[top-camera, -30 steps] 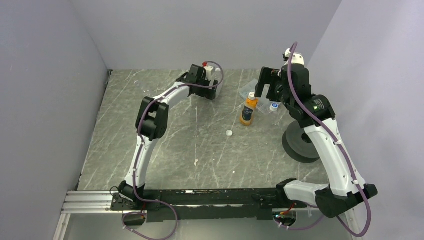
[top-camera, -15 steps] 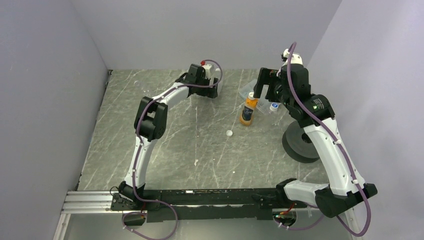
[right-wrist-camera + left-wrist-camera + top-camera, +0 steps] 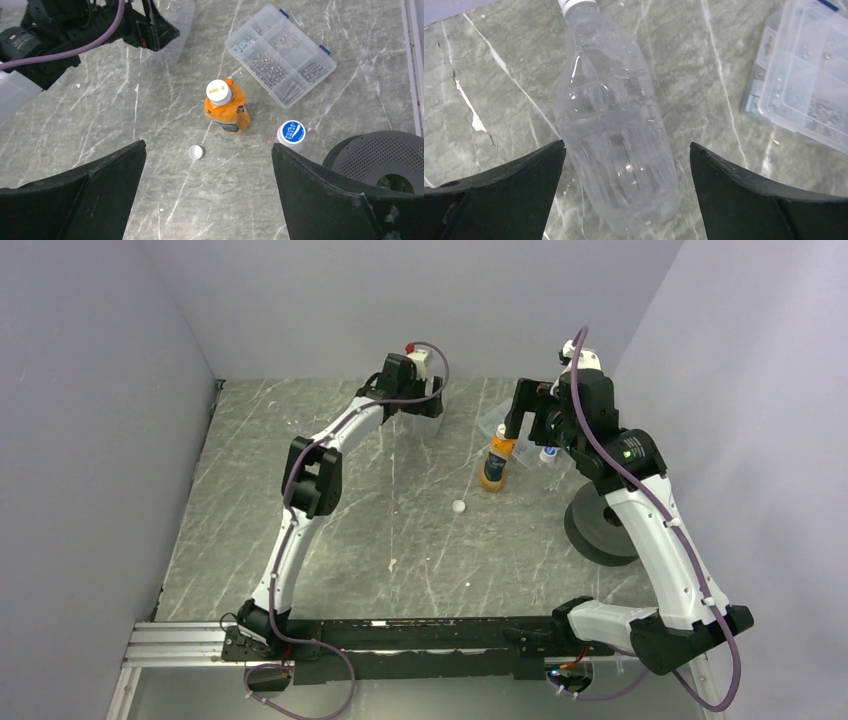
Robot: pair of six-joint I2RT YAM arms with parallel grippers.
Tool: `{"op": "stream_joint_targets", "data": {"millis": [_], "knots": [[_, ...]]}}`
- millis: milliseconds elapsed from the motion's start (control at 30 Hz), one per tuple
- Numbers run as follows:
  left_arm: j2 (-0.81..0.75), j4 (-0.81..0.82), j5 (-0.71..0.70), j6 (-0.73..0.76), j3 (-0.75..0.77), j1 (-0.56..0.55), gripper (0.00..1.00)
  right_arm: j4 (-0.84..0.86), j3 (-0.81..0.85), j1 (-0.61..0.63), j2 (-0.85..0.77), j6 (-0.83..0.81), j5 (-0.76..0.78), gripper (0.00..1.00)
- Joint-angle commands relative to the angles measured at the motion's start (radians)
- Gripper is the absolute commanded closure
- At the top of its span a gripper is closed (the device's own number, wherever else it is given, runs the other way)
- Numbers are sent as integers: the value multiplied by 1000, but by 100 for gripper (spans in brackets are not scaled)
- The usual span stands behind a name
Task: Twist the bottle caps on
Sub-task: Pick up the plastic bottle at the center of the board.
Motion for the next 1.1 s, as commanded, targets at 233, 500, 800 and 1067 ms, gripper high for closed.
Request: {"op": "stream_joint_targets", "data": {"millis": [233, 500, 800, 1067], "knots": [[121, -123, -66, 19, 98, -22, 8, 31, -14, -3, 1, 4, -36, 0], [-149, 61, -31, 12, -277, -27, 74, 36, -21, -3, 2, 4, -76, 0], [-804, 259, 220, -25, -888, 52, 100, 138, 0, 3, 9, 5, -256, 0], [-1190, 465, 838, -312, -1147, 231, 100, 451, -151, 19, -88, 31, -563, 0]]}}
